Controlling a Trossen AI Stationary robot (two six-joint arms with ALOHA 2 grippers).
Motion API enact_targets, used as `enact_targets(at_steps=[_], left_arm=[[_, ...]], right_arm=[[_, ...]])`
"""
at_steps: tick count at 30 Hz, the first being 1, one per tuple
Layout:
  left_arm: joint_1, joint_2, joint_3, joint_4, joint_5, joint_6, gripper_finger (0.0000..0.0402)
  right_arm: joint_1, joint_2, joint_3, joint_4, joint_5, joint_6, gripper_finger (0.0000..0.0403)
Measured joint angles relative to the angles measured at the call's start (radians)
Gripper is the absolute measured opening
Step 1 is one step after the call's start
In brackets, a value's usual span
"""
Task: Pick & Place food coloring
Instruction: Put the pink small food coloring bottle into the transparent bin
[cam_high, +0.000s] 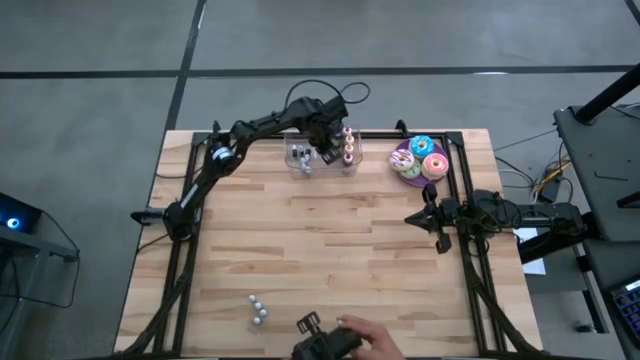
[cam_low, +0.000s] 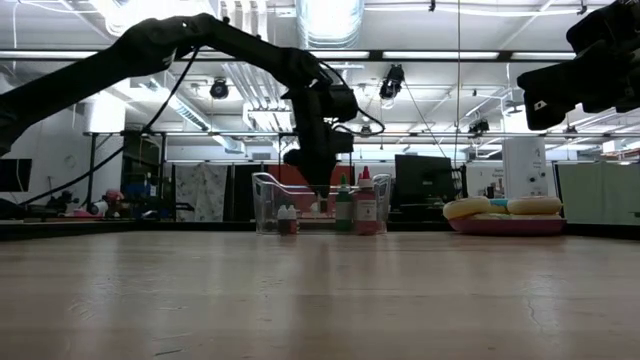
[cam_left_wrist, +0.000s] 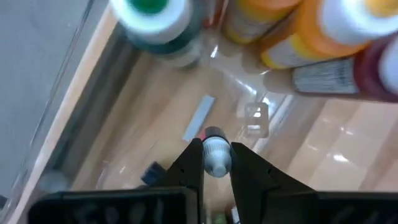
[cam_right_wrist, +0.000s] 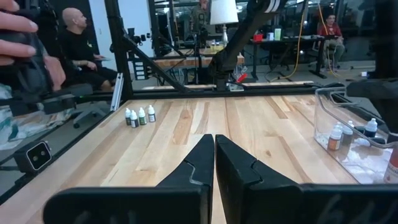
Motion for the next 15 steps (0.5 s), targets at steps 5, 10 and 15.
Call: enact_targets(at_steps=[5, 10, 15], left_arm=[[0.028, 0.001, 0.000, 0.004, 0.000, 0.000, 0.0032], [0.055, 0.001, -0.001, 0.009, 0.000, 0.000, 0.0032], [0.064, 0.019, -0.001, 0.012, 0.003, 0.000, 0.0032]], right_arm=[[0.000, 0.000, 0.000, 0.000, 0.000, 0.000, 0.0008], [0.000, 0.000, 0.000, 0.000, 0.000, 0.000, 0.0008], [0.000, 0.000, 0.000, 0.000, 0.000, 0.000, 0.0009]])
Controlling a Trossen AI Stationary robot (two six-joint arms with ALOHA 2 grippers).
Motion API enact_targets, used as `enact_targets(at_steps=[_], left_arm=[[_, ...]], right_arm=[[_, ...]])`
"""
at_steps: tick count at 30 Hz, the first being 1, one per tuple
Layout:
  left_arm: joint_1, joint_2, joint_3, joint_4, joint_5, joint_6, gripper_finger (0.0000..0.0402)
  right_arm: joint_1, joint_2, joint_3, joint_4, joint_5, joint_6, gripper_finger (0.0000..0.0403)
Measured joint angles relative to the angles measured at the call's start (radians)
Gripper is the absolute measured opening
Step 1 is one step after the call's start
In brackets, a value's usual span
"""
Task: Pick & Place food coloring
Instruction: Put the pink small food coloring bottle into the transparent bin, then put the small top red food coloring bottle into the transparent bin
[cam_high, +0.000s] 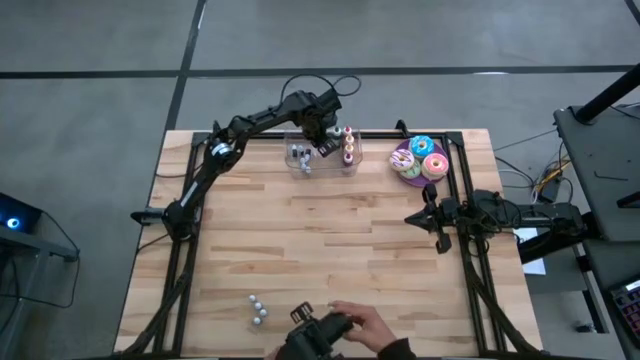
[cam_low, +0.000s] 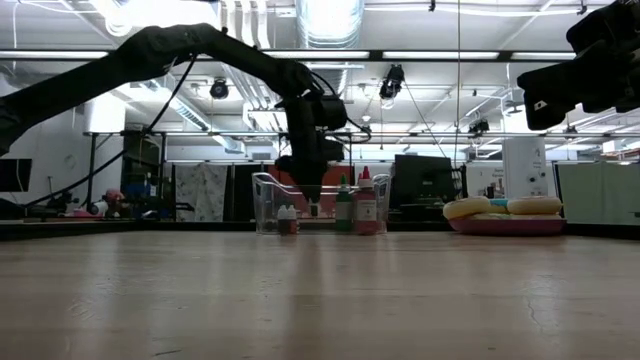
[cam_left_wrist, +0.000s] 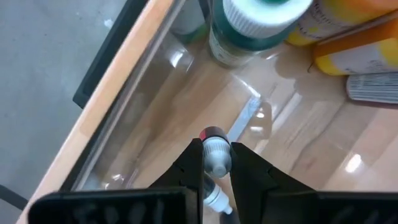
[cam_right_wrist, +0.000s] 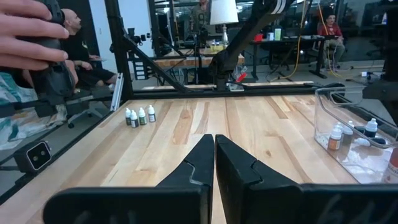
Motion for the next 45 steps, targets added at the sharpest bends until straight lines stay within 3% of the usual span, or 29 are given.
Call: enact_targets(at_steps=[17, 33, 45], left_arm=[[0.002, 0.022, -0.064, 0.050, 0.006, -0.001, 0.0033], [0.002, 0.022, -0.066, 0.058, -0.003, -0.001, 0.0085], [0.000, -0.007, -0.006, -0.009, -0.003, 0.001, 0.0090]], right_arm=[[0.000, 0.000, 0.000, 0.000, 0.000, 0.000, 0.0009], [0.000, 0.000, 0.000, 0.000, 0.000, 0.000, 0.0009], [0.000, 0.000, 0.000, 0.000, 0.000, 0.000, 0.0008]])
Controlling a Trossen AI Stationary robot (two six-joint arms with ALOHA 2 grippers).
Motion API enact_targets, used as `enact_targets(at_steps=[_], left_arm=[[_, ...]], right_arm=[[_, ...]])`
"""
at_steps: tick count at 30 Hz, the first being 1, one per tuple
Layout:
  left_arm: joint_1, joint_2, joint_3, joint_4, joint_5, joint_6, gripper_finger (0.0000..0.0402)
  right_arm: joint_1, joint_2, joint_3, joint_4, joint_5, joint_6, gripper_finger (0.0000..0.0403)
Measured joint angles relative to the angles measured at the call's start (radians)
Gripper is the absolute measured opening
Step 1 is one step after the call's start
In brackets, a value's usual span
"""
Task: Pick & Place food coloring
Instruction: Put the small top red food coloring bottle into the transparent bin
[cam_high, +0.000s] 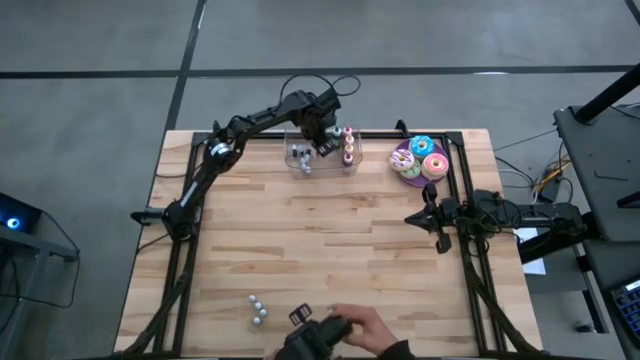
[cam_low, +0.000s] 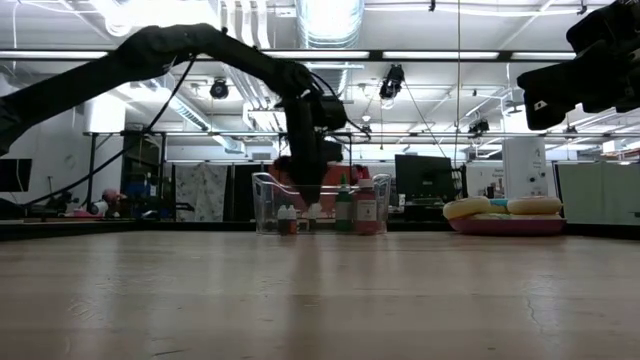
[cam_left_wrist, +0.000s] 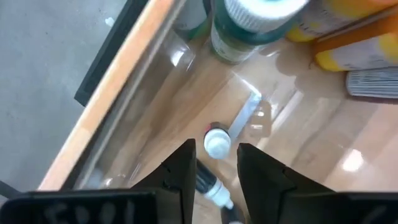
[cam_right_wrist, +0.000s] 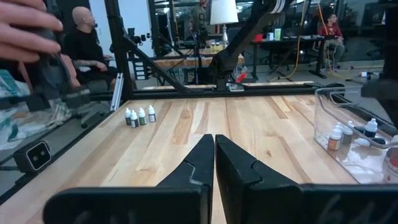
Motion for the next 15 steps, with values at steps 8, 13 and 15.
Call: enact_targets(at_steps=[8, 13, 15], left_arm=[[-0.031, -0.070, 0.041, -0.083, 0.000, -0.010, 0.0090], [-0.073, -0.135, 0.035, -0.124, 0.000, -0.012, 0.0090], [-0.095, -0.163, 0.025, -0.125, 0.000, -0.012, 0.0090]], right_arm=[[0.000, -0.001, 0.000, 0.000, -0.001, 0.000, 0.0008], [0.000, 0.001, 0.000, 0.000, -0.001, 0.000, 0.0008], [0.000, 0.000, 0.000, 0.000, 0.000, 0.000, 0.0009]])
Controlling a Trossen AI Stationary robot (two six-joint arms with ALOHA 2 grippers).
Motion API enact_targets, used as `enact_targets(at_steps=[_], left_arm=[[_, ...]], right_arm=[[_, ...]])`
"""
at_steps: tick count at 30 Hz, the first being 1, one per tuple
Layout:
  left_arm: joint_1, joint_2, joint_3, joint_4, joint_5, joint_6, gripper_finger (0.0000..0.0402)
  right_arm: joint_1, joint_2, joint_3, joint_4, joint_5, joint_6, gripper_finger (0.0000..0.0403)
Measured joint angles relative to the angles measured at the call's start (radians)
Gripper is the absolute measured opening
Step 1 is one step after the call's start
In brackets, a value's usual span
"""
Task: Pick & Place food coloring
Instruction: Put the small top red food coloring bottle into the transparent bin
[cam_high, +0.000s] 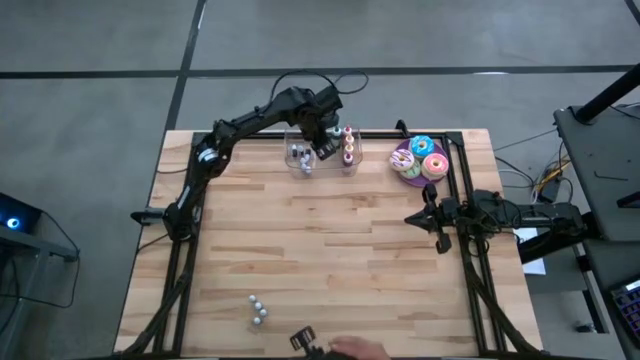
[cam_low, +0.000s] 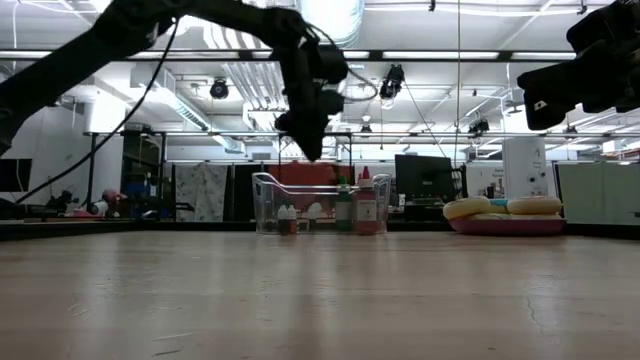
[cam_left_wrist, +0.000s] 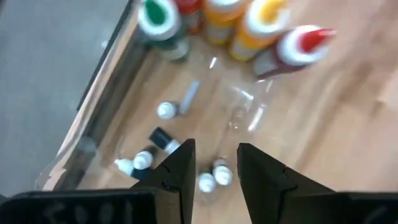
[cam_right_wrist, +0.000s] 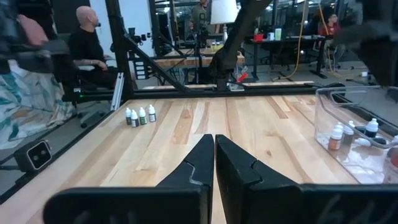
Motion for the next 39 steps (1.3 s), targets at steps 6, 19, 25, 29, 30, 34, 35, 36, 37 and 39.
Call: enact_targets(at_steps=[6, 19, 25, 29, 30, 34, 35, 36, 37, 39], left_arm=[[-0.075, -0.059, -0.024, -0.003, 0.001, -0.007, 0.0090], [-0.263, -0.162, -0.282, 0.122, 0.002, -0.012, 0.0090], [-0.353, -0.250, -0.474, 0.218, 0.008, -0.026, 0.0090], [-0.409, -0.318, -0.580, 0.242, 0.009, -0.052, 0.0090], [-0.425, -0.334, -0.603, 0.245, 0.009, -0.056, 0.0090], [-0.484, -0.391, -0.697, 0.257, 0.010, -0.088, 0.0090], [-0.500, -0.407, -0.718, 0.260, 0.010, -0.096, 0.0090], [-0.515, -0.426, -0.743, 0.259, 0.010, -0.101, 0.0090], [-0.530, -0.444, -0.768, 0.260, 0.011, -0.103, 0.0090], [-0.564, -0.479, -0.818, 0.268, 0.011, -0.105, 0.0090]], right_arm=[[0.000, 0.003, 0.000, 0.000, 0.001, 0.000, 0.0009], [0.000, 0.007, 0.000, 0.000, 0.000, 0.000, 0.0008], [0.000, 0.007, 0.000, 0.000, -0.001, 0.000, 0.0009], [0.000, 0.007, 0.000, 0.000, -0.001, 0.000, 0.0008], [0.000, 0.007, 0.000, 0.000, -0.001, 0.000, 0.0008], [0.000, 0.007, 0.000, 0.000, -0.001, 0.000, 0.0008], [0.000, 0.007, 0.000, 0.000, 0.000, 0.000, 0.0009], [0.000, 0.007, 0.000, 0.000, -0.001, 0.000, 0.0009], [0.000, 0.007, 0.000, 0.000, 0.000, 0.000, 0.0008], [0.000, 0.007, 0.000, 0.000, -0.001, 0.000, 0.0008]])
